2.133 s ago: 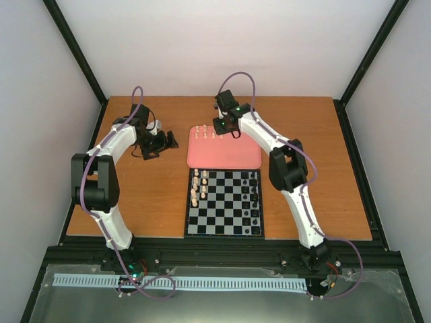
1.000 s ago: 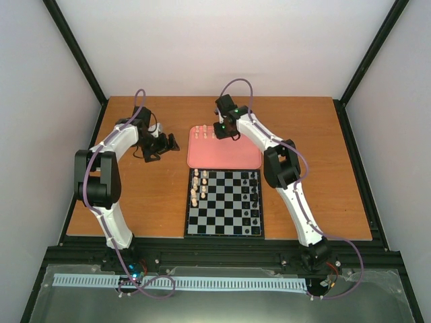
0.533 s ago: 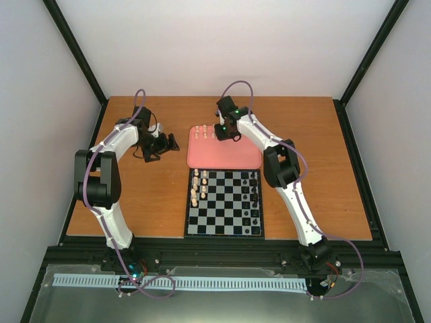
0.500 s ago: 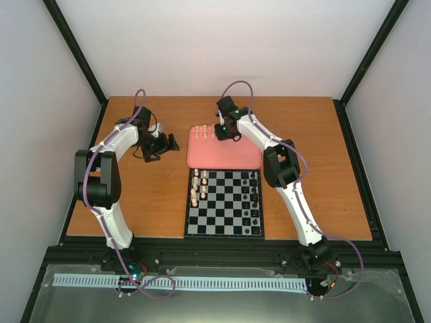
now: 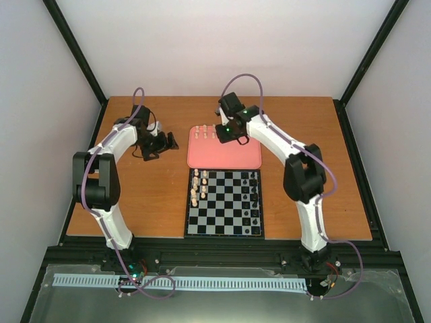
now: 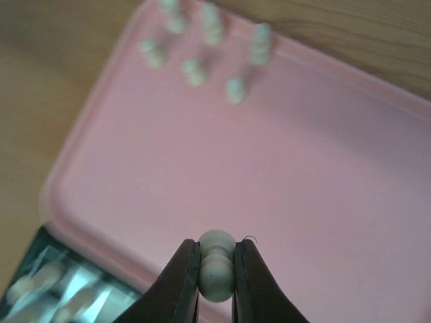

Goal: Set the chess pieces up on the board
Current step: Pick up the chess piece from the storage box, then place the chess piece on the chessboard.

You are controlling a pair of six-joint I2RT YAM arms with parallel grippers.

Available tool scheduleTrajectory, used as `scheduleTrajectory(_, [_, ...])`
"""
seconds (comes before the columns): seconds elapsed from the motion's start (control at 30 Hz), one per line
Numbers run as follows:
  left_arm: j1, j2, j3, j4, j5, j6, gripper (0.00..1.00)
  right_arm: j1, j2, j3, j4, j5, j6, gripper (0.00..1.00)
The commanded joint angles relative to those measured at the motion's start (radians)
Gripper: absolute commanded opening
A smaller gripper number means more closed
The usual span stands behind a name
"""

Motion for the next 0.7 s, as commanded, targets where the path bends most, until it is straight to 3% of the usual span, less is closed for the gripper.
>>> scheduleTrajectory(0.0, [0.008, -0.044, 0.021, -0.006, -0.003, 0.013, 1.00, 0.102, -0.205, -0.179, 0.020, 0.002, 0.029, 0.04])
scheduleTrajectory(0.3, [0.007, -0.081, 0.001, 0.001, 0.001, 0.007, 1.00, 0.336, -0.397, -0.559, 0.107, -0.035, 0.073, 0.05])
scheduleTrajectory(0.67, [0.007, -0.094, -0.010, 0.008, 0.005, 0.002, 1.00, 0.426, -0.388, -0.682, 0.179, -0.100, 0.077, 0.06])
